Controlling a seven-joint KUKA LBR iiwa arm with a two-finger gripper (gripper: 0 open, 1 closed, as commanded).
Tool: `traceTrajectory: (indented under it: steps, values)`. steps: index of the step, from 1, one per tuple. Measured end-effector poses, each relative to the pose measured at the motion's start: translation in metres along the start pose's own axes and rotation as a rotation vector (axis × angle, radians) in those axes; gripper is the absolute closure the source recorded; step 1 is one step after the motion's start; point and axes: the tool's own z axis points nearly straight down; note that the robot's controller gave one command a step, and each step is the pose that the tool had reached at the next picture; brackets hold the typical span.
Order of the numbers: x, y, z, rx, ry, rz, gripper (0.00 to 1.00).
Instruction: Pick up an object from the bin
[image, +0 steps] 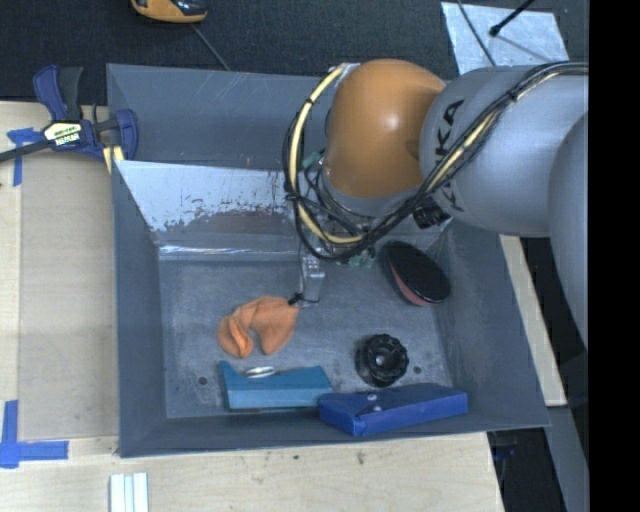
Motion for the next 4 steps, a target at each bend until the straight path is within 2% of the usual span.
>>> traceTrajectory:
  steps: [1, 2, 3, 4]
  values:
    - [-0.001, -0.001, -0.005, -0.001, -0.008, 0.002, 1.00]
    - [-0.001, -0.001, -0.005, -0.001, -0.008, 0.003, 0.00]
    - [-0.001, -0.001, -0.005, -0.001, -0.008, 0.003, 0.00]
    - [0.026, 0.002, 0.032, 0.000, -0.012, -0.082, 0.00]
